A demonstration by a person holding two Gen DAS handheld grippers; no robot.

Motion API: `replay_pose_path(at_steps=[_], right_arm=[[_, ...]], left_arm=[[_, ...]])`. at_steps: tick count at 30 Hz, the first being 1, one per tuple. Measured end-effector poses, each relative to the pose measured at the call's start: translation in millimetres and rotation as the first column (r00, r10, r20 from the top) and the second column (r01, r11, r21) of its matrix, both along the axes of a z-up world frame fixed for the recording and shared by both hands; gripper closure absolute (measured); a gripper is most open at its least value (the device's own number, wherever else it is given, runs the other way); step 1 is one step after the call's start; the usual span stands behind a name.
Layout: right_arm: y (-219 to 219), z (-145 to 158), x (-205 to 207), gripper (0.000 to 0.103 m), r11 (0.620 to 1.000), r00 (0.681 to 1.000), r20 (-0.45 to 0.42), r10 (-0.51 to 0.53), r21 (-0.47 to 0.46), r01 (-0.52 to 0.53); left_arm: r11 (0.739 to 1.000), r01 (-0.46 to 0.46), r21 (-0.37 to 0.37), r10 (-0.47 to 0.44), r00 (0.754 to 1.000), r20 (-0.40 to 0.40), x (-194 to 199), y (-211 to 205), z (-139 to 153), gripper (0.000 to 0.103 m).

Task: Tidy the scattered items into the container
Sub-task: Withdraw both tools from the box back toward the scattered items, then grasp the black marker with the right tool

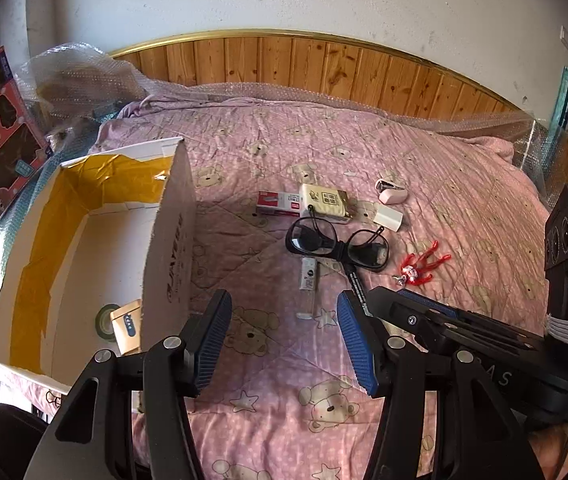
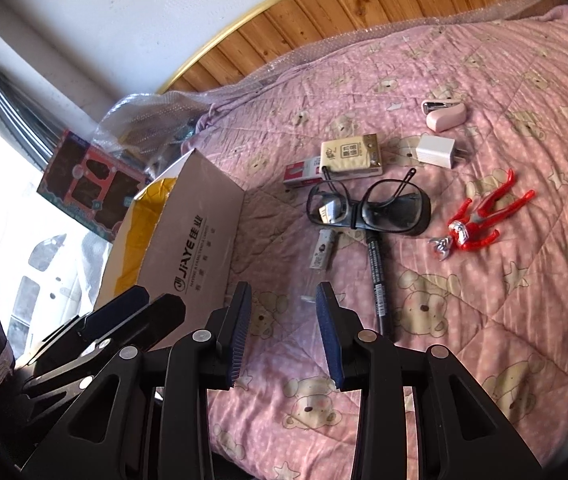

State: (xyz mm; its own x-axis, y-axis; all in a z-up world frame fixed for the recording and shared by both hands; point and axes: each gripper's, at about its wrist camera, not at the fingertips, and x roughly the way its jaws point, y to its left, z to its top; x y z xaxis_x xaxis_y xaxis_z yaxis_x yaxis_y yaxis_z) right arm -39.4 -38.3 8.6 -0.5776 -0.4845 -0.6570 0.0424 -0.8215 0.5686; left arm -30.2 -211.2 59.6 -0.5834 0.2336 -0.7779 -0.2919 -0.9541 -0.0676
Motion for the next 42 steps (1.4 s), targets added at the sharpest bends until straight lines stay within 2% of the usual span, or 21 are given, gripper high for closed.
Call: replay_pose_path(at_steps=[10,17,22,27,33,34,38,39,40,41,42], right_arm=[[25,-25,-12,0.065,0.998,0.996,0.058,-0.067,0.018,0.066],[33,-48,-24,0.065,0.996,0.991,0.107,-0.085,0.051,0.08],[24,-60,-32,0.065,0.995,0.991,0.126,-0.049,0.094,0.038],[7,-68,-39,0.065,0.984,0.992,0.13,0.003,0.176,-0.026],[-8,-88,-46,0.065,0.962,0.987,0.154,0.036,0.263,-0.076],[-10,-88,-47,0.065,0.958,0.99,0.137,0.037,0.276,-0.074],[-14,-89,-49,0.067,0.948,0.993,0.106,0.044,0.308,-0.075],[-15,-89,-49,0.072,0.945,0.994,0.105,0.044,0.319,-0.075],[-16,-89,-50,0.08,0.94,0.994,0.107,0.036,0.334,-0.07],[-14,-89,-50,0.089,0.939,0.993,0.111,0.03,0.337,-0.066],[-10,-89,-51,0.089,0.95,0.993,0.118,0.023,0.308,-0.058]], left_arm=[[0.997,0.065,-0.03,-0.063,0.996,0.062,-19,30,-32,0.047],[0.996,0.089,0.007,-0.089,0.983,0.16,-44,36,-66,0.047],[0.996,0.082,0.038,-0.088,0.971,0.223,-65,34,-91,0.047],[0.996,0.067,0.062,-0.081,0.964,0.253,-90,28,-105,0.047],[0.991,0.096,0.098,-0.122,0.943,0.308,-110,36,-132,0.047],[0.99,0.105,0.092,-0.129,0.941,0.314,-111,39,-138,0.047],[0.986,0.164,0.035,-0.167,0.957,0.237,-107,50,-142,0.048],[0.985,0.17,0.023,-0.171,0.96,0.223,-106,51,-142,0.049],[0.985,0.171,0.004,-0.168,0.963,0.211,-106,50,-142,0.059],[0.986,0.168,-0.017,-0.162,0.966,0.2,-106,49,-142,0.074],[0.986,0.165,-0.013,-0.159,0.967,0.201,-106,45,-141,0.08]])
